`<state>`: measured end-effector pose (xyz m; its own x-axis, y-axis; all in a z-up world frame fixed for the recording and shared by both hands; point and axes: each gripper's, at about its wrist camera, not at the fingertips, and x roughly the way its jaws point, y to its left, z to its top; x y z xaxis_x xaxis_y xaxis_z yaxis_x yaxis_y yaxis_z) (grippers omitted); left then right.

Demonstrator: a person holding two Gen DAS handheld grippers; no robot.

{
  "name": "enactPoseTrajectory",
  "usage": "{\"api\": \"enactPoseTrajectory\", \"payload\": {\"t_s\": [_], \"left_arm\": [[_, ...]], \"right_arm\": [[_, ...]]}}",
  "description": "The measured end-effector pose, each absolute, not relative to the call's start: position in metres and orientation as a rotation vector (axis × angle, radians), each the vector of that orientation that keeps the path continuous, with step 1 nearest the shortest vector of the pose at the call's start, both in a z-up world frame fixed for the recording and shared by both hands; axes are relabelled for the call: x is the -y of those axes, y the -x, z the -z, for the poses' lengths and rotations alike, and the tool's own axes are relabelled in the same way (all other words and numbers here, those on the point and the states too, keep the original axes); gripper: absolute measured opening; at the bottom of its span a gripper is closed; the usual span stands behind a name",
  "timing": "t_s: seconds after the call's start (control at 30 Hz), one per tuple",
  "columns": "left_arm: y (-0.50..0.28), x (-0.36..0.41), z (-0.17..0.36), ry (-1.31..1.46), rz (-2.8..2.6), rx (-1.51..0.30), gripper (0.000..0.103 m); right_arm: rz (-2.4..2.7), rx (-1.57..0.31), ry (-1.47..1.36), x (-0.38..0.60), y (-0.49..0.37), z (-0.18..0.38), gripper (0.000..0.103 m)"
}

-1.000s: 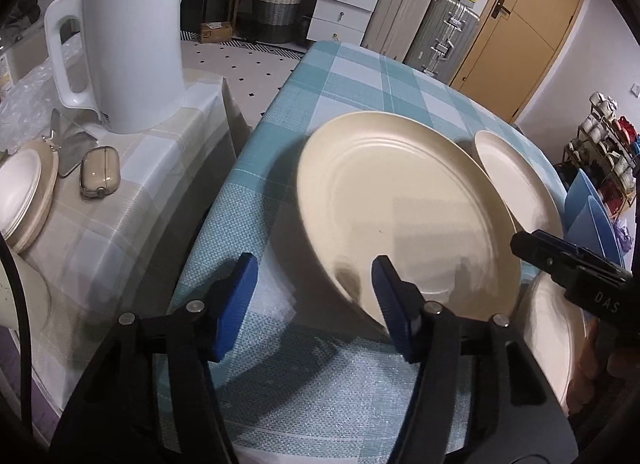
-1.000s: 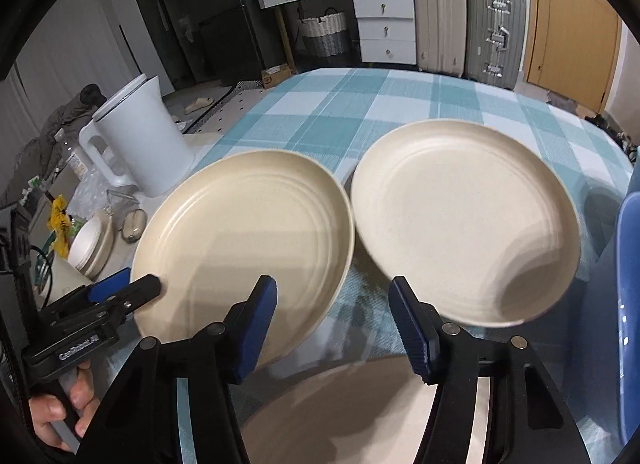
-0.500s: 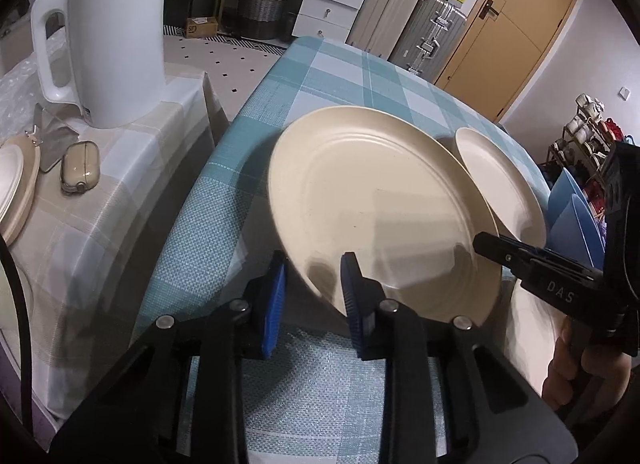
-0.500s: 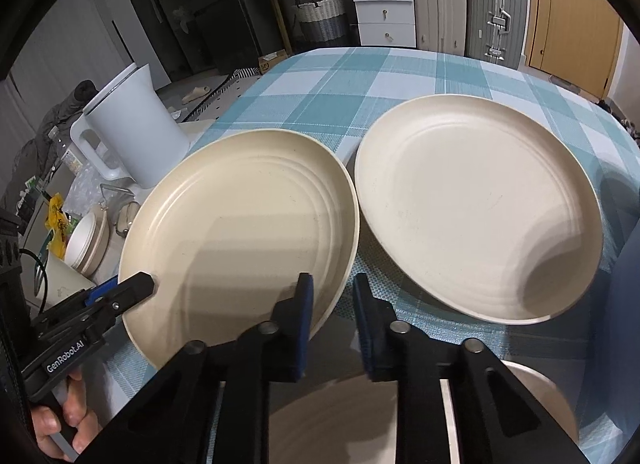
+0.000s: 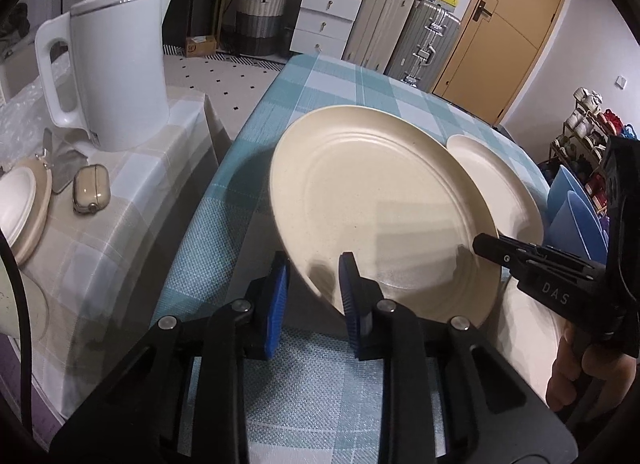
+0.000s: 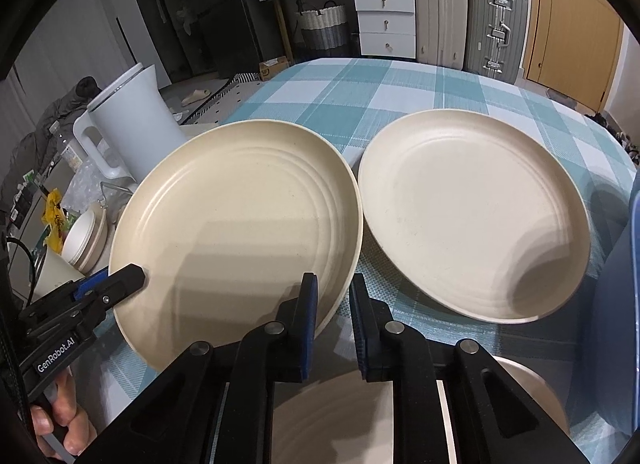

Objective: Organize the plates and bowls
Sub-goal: 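Lift the cream plate with both grippers and carry it toward the blue bowls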

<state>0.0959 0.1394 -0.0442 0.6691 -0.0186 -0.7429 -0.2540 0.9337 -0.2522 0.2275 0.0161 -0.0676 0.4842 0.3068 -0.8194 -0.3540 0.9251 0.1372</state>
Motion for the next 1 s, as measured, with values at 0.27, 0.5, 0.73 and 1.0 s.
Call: {"api": "enactPoseTrajectory", "payload": {"t_s": [0.27,0.5,0.73,1.0], "left_arm": [[-0.086,-0.133,0.024,0.328,-0.135,-0.802,0.022],[-0.078,-0.120,0.009,0.305,-0.116,-0.788,0.022],[-0.072,-0.101,-0.004,0.272,-0.092,-0.780,0.022],[-0.064,-0.076,-0.018,0.239,-0.049,-0.774,0.022]], "right_arm": [[-0.394,-0.954,0.048,-0.013,-0.216,0.049,0.017],[-0.375,-0.929,0.028,-0.002,-0.204,0.033,0.017],[-0.348,-0.905,0.008,0.013,-0.191,0.021,0.017],[-0.307,-0.875,-0.008,0.032,-0.170,0.005,0.017]]}}
